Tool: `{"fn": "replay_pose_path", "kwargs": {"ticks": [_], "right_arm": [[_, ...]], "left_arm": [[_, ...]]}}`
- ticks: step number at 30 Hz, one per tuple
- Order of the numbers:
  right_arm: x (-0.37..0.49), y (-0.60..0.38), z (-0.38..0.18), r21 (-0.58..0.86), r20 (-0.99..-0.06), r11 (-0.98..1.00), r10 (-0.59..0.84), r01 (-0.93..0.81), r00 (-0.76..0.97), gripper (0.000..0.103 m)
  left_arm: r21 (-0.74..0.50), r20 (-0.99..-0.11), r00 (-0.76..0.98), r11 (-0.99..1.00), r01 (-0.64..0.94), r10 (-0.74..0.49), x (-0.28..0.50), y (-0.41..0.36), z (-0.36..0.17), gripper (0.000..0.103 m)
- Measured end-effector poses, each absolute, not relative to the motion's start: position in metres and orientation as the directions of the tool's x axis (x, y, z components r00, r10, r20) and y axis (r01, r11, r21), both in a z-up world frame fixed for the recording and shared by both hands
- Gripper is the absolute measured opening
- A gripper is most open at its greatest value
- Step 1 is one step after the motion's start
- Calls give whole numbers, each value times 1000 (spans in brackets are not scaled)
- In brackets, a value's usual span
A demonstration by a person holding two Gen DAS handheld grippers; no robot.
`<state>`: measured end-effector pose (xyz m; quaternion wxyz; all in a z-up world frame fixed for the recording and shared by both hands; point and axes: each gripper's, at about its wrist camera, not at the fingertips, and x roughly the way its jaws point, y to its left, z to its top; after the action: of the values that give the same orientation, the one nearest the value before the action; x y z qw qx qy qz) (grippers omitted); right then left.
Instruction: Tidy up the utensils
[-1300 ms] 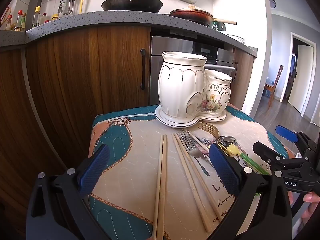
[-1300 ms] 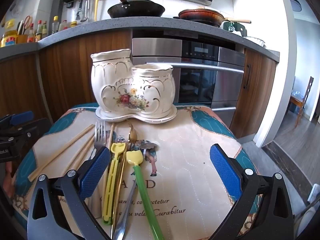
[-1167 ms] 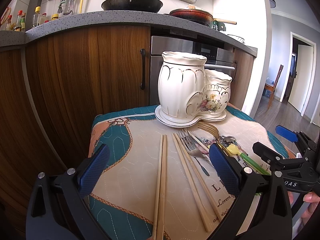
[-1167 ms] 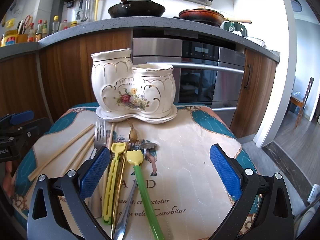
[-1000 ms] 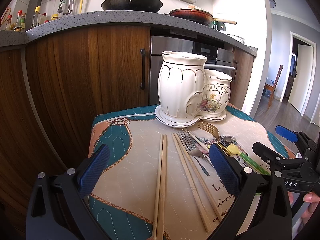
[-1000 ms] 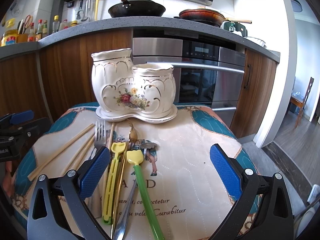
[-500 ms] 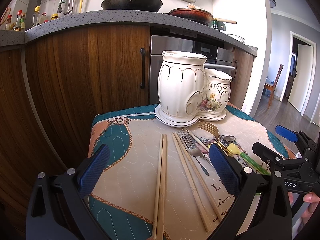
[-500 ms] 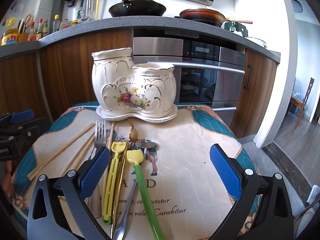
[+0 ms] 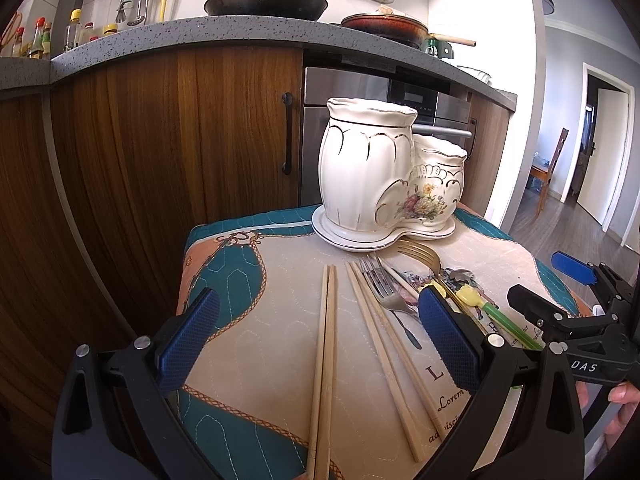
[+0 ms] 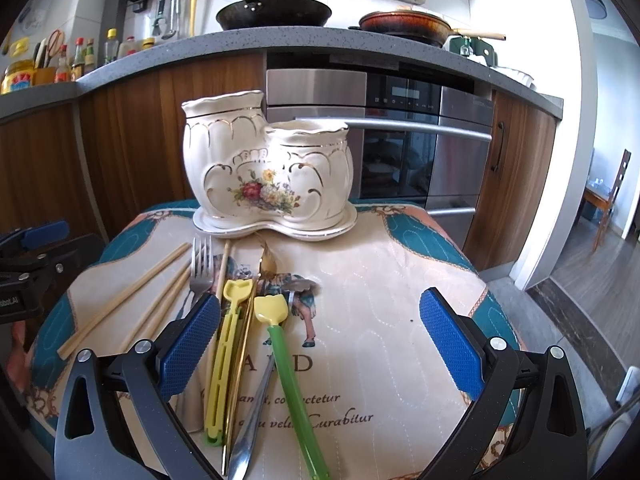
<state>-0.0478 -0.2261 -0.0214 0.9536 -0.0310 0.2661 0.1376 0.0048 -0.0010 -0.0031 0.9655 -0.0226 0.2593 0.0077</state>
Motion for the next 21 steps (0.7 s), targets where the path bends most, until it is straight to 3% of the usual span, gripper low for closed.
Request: {"fn": "replay_pose_path", "kwargs": {"ticks": [7,15,16,19,21], "right_arm": [[-42,-235,-16,-2,-565,956,242,-295,788,99],[-40,-231,-21,-17,-627,931,274,-365,729,99],[-41,-232,-20,-21,-627,929,276,-369,729,99],[-39,-233,-19,-35,-627,929,266,-367,732,99],[-35,-235,-20,-23,-633,932,267,-362,727,99]], "left_arm": [[32,-533,846,999,-9,25,11,-2,-3,98],[90,-649,756,996,-25,78,33,13,-11,98],[97,-660,747,995,-22,80,35,14,-13,96],[111,-702,709,994,13,69,42,13,-21,76],[108,-728,683,994,28,60,46,11,-26,71]]}}
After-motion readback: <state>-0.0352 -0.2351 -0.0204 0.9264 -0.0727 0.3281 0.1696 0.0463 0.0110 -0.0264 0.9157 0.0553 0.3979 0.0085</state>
